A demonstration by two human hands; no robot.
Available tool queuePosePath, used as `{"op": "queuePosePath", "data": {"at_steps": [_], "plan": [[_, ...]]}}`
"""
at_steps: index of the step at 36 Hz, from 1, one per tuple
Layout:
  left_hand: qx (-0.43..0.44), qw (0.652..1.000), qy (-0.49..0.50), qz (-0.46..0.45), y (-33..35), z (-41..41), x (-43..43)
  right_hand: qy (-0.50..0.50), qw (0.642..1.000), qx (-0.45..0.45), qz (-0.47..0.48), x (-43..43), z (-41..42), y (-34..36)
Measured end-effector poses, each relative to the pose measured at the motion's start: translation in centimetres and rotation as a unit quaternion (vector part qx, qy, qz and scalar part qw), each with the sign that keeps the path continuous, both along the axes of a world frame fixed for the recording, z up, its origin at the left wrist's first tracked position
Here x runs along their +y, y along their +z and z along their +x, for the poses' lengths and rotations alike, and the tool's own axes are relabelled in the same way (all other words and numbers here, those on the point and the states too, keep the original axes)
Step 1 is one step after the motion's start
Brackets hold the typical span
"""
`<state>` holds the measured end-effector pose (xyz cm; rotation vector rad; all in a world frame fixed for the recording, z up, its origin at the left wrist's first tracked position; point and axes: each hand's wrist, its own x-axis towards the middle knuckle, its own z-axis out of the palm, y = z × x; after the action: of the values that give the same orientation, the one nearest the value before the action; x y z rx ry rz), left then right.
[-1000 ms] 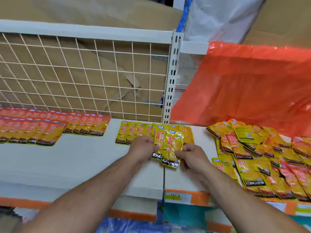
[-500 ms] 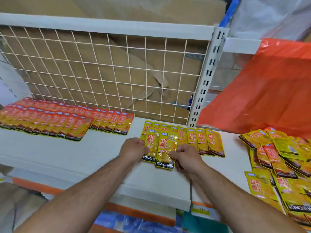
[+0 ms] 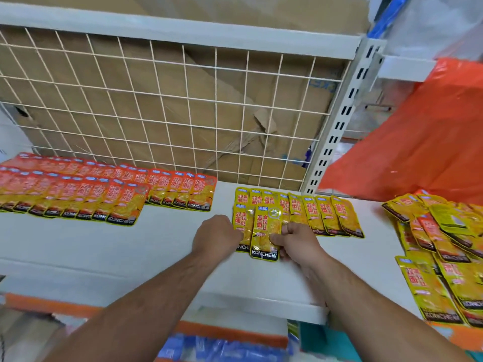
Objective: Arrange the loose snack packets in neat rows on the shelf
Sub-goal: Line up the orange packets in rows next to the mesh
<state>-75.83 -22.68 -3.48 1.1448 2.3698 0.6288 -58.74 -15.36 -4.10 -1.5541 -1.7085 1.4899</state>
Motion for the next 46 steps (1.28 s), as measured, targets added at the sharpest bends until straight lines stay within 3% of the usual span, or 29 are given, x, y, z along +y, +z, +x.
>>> {"op": "queuePosePath", "data": {"at_steps": [16,27,36,46], "plan": [[0.027,1.0,0.0,0.005,-0.5,-0.3,0.0,-0.018,1.0,-0.023,-0.002,-0.3,-0.1,0.3],[-0.031,0.997,0.02,0.063,-0.2,-0.5,-0.9,0.002,0.999,-0.051,-0.018,0.6,-1.4,1.8],[0.171,0.975,-0.084,0.115,0.2,-0.2,-2.1,-0.019,0.986,-0.158,0.045,0.4,-3.1,1.7],[0.255,0.952,-0.144,0.09,-0.7,-1.0,-3.1,0.008,0.943,-0.29,0.164,0.2,-3.9,1.8]]}}
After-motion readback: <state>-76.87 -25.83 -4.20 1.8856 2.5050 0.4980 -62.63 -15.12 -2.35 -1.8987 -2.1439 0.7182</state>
